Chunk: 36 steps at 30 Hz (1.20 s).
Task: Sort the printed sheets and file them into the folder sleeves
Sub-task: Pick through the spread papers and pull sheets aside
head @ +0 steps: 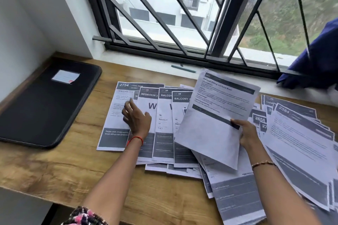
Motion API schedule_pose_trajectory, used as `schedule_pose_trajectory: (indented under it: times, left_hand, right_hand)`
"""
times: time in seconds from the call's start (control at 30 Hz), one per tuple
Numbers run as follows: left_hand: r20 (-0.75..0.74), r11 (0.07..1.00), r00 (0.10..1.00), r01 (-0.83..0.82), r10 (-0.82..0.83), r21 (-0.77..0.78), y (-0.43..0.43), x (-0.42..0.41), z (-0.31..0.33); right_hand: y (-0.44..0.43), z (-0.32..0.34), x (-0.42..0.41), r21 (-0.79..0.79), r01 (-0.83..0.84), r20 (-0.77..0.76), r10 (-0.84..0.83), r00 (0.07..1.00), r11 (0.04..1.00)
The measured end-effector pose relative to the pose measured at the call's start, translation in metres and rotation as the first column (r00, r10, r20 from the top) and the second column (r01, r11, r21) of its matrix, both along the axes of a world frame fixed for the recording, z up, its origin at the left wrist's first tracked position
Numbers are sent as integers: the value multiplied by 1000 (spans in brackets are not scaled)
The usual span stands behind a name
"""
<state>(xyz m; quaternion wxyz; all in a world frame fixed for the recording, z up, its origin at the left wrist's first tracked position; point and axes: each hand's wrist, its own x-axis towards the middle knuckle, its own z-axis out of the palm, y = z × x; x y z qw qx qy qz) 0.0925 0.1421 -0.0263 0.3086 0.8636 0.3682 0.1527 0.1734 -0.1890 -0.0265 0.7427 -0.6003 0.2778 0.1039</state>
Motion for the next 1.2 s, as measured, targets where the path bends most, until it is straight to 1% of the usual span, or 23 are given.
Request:
schedule_pose_trajectory:
  times: [0.07,0.17,0.27,0.4,0.47,0.57,0.63,0.7,0.73,0.8,0.83,0.97,1.03,1.1,1.2]
  left_hand:
    - [-21,994,995,94,-93,48,-13,2,0]
    - [-47,968,968,247,-245,47,-37,6,-3]
    - [-27,930,930,367,-366,39,-67,11,-3]
    - [44,853,852,521,-522,32,-108,18,-7]
    - [42,804,803,595,-595,17,-125,20,-6]
    - [-43,736,736,677,-676,15,-147,24,-6]
    - [-176,687,670,724,-721,-59,-160,25,-7]
    - [-321,630,569,766,-757,-131,-170,25,-10]
    - [-381,604,524,788,-762,-122,-174,24,-13]
    - [-459,571,474,815,-752,-95,-179,21,-16]
    - [-473,567,466,819,-748,-90,-180,20,-17]
    - [-483,591,475,798,-736,-115,-184,21,-13]
    - [-464,589,483,801,-742,-108,-192,23,-6]
    - [-431,555,480,830,-764,-60,-204,25,-1]
    - [-399,460,423,888,-813,4,-232,26,5]
  right_hand:
    - [-7,0,-2,-2,9,-2,-9,1000,1000]
    - [-21,1,-6,-25,24,9,-23,1000,999]
    - [-39,3,-12,-38,73,17,-72,997,997]
    - [-72,5,-22,-62,117,14,-116,993,991]
    - [-87,8,-30,-56,125,-18,-126,992,991]
    - [-109,12,-41,-85,177,-24,-179,984,981]
    - [-122,14,-49,-133,211,-2,-213,977,968]
    - [-135,16,-57,-172,237,12,-238,971,956]
    - [-142,17,-61,-186,244,21,-244,969,952]
    - [-155,15,-66,-198,263,36,-261,965,944]
    - [-162,14,-68,-201,278,38,-276,960,939]
    - [-184,9,-75,-192,319,18,-322,947,928]
    - [-191,6,-76,-183,329,10,-333,943,926]
    - [-195,3,-77,-158,341,-5,-346,938,927]
    - [-201,3,-77,-116,385,2,-387,922,916]
